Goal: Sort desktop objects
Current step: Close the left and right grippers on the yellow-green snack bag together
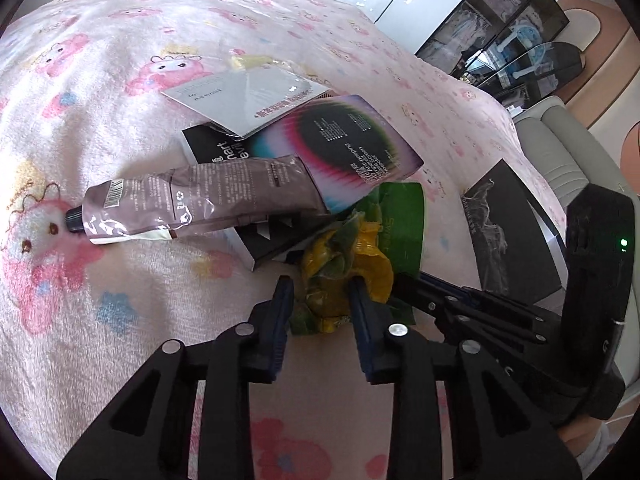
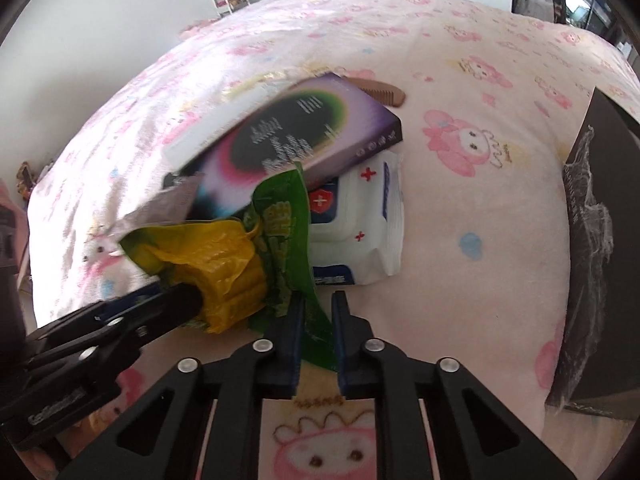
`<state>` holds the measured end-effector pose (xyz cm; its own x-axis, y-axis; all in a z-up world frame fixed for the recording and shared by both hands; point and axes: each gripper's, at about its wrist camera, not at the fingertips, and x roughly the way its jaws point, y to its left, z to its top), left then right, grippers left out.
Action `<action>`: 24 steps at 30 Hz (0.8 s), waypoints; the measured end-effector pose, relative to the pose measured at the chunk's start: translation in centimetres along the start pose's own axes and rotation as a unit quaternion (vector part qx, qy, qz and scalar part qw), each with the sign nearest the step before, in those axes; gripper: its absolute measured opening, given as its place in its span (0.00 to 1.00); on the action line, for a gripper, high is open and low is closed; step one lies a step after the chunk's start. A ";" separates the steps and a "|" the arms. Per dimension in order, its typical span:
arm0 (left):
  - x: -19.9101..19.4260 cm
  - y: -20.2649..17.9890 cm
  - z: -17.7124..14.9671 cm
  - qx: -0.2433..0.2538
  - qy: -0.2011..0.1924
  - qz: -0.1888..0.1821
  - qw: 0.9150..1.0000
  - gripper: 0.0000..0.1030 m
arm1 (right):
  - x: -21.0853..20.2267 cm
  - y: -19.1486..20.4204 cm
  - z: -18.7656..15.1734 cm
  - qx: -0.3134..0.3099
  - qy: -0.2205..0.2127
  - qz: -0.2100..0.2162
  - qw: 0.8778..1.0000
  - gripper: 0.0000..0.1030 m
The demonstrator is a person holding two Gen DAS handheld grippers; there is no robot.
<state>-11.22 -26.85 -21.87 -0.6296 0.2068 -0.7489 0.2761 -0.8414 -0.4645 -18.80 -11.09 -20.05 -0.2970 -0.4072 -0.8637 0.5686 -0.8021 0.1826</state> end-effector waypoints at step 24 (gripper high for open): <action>0.8 1.2 -0.5 -0.024 -0.005 -0.046 0.999 0.36 | 2.1 0.4 0.4 0.010 0.022 0.062 0.998 0.04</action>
<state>-11.02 -27.46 -23.31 -0.6607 0.2767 -0.6978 0.2516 -0.7942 -0.5531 -19.45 -12.44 -21.58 -0.1918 -0.4846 -0.8535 0.5831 -0.7557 0.2981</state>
